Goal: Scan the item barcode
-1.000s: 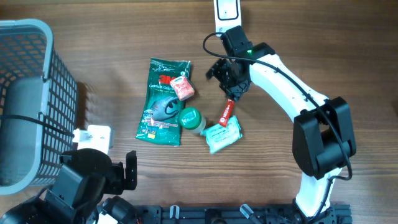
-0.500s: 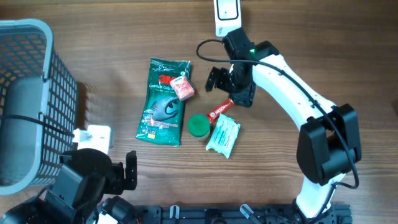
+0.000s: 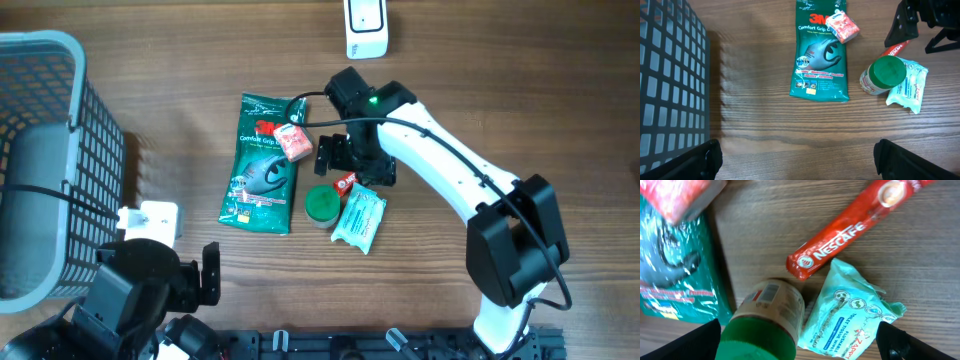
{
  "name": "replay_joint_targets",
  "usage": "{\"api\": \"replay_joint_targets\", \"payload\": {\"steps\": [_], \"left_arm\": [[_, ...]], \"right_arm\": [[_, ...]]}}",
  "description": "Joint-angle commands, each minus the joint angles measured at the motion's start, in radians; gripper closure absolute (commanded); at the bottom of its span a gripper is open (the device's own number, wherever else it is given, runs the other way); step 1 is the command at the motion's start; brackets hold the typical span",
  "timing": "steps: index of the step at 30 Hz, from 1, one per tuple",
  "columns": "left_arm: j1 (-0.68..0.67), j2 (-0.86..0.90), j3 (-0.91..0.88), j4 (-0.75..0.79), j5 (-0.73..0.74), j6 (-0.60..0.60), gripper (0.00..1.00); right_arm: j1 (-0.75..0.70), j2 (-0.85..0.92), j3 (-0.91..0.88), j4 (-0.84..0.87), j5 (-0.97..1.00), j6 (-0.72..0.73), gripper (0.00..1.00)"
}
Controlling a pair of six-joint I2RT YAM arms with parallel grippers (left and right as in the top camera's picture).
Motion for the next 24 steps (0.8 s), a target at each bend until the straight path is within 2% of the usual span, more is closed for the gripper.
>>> {"api": "replay_joint_targets", "payload": {"steps": [1, 6, 10, 11, 14, 17, 20, 24], "left_arm": [[0.003, -0.005, 0.003, 0.002, -0.009, -0.013, 0.0], [0.003, -0.005, 0.003, 0.002, -0.009, -0.013, 0.0], [0.003, -0.005, 0.003, 0.002, -0.009, -0.013, 0.0], [0.003, -0.005, 0.003, 0.002, -0.009, -0.013, 0.0], [0.003, -0.005, 0.003, 0.002, -0.009, -0.013, 0.0], [0.003, -0.005, 0.003, 0.002, -0.009, -0.013, 0.0], [0.003, -0.005, 0.003, 0.002, -0.009, -0.013, 0.0], [0.003, -0.005, 0.003, 0.002, -0.009, -0.013, 0.0]], "right_arm": [[0.065, -0.032, 0.018, -0.002, 0.045, -0.137, 0.0], [0.151, -0.031, 0.014, 0.015, 0.175, -0.056, 0.0], [0.183, -0.031, -0.02, 0.045, 0.187, -0.058, 0.0], [0.185, -0.031, -0.029, 0.048, 0.185, -0.082, 0.01], [0.186, -0.031, -0.039, 0.05, 0.175, -0.224, 0.2], [0.186, -0.031, -0.039, 0.027, 0.175, -0.372, 0.25], [0.186, -0.031, -0.037, -0.002, 0.176, -0.525, 0.24], [0.186, -0.031, 0.055, -0.086, 0.19, -0.633, 0.14]]}}
